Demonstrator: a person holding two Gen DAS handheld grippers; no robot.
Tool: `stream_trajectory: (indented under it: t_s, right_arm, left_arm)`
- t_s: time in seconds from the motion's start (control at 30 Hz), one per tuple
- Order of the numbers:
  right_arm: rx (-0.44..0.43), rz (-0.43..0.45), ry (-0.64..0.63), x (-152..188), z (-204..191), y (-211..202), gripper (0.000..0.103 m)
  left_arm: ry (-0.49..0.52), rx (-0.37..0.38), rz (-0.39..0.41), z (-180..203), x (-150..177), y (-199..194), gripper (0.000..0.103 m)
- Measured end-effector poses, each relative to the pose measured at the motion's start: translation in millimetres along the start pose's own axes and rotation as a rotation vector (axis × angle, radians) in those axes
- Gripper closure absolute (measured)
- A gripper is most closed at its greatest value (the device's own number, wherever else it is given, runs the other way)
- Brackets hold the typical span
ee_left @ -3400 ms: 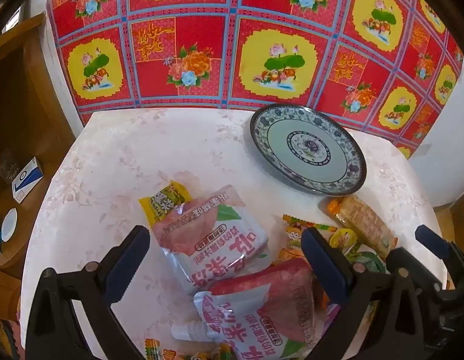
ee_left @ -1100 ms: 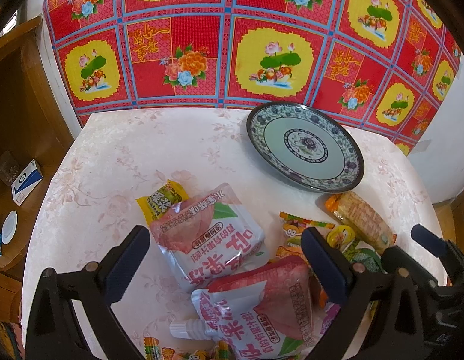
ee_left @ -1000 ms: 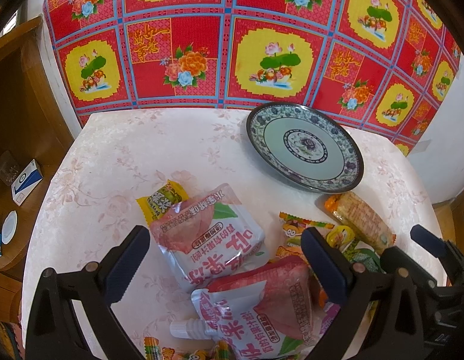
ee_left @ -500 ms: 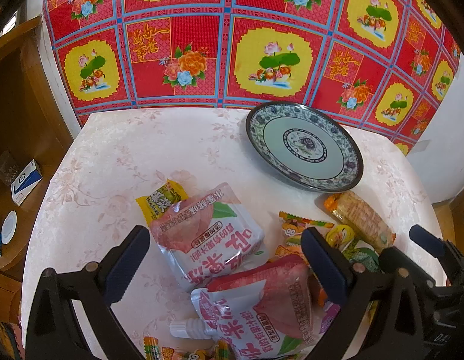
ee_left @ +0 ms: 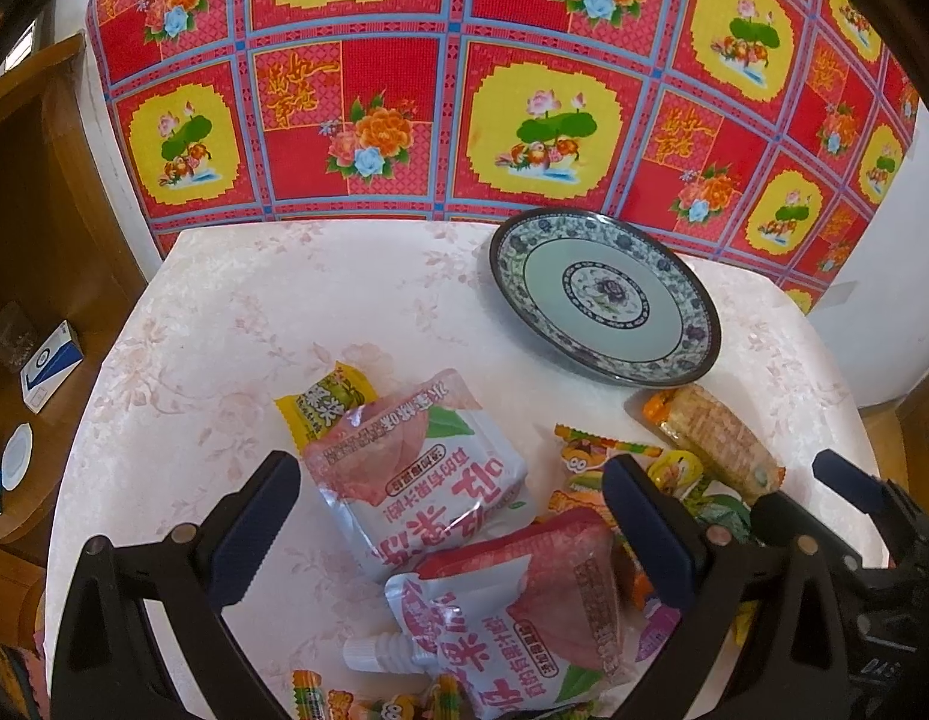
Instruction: Organize snacks
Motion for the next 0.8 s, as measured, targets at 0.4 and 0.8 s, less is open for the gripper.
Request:
stream_trajectory:
  t_s: [0.4,0.8]
  right_arm:
    - [0.036,-0.009,-0.021,-11,12,11,0.001]
    - [0.034,-0.044,-0.046,-7,17,28,0.021]
  left_arm:
    - [0.003,0.003,0.000,-5,-3,-4,0.000]
    - [0.010,-0.008,0.007,-14,-5,-7,0.000]
Point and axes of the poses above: each gripper's, at about its wrist camera, not at the fingertips, and y roughly the way its jaws point, z to its right, x to its underside, the point moved 8 cm from there along y, roughly the way its jaws point, and after that the axes turned 7 degrees about -z, right-handed, at the moved point
